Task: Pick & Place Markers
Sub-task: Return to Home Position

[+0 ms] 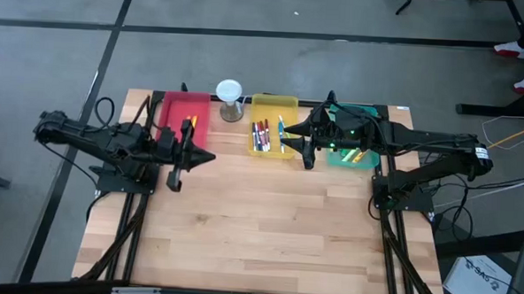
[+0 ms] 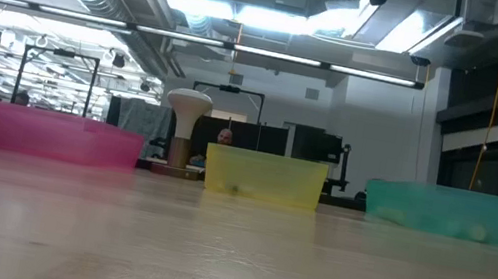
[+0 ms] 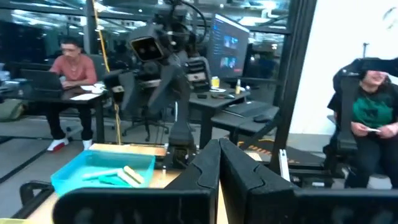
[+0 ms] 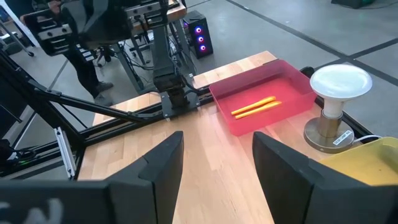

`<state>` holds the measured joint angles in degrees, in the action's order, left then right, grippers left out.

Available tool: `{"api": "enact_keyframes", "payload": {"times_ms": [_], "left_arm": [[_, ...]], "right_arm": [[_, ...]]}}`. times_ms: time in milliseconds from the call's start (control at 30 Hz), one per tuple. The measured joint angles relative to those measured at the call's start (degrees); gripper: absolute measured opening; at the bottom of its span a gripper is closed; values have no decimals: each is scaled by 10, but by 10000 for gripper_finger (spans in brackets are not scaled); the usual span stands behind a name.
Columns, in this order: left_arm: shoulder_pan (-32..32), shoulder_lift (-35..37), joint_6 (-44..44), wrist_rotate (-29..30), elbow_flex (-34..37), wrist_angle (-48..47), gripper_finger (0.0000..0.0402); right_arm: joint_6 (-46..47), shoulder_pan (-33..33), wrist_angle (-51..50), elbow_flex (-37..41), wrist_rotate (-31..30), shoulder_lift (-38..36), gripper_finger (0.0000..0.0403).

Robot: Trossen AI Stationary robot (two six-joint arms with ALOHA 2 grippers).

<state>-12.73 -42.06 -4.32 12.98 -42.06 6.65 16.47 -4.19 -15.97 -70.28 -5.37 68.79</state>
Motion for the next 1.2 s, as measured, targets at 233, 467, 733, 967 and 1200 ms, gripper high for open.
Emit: {"api": "enact_keyframes", "payload": {"times_ms": [233,467,733,967,1200], "left_arm": [[-6,5,21,-52,18,21,2],[13,49,16,-68,103,90,2],[14,136,21,-66,200,127,2],[25,190,27,-147,280,237,2],[43,208,13,-198,332,318,2]], "right_arm": [[13,0,0,0,0,0,189],[23,0,0,0,0,0,189],[26,0,-2,0,0,0,189],[45,0,-2,0,0,0,189],[59,0,-2,0,0,0,189]]}}
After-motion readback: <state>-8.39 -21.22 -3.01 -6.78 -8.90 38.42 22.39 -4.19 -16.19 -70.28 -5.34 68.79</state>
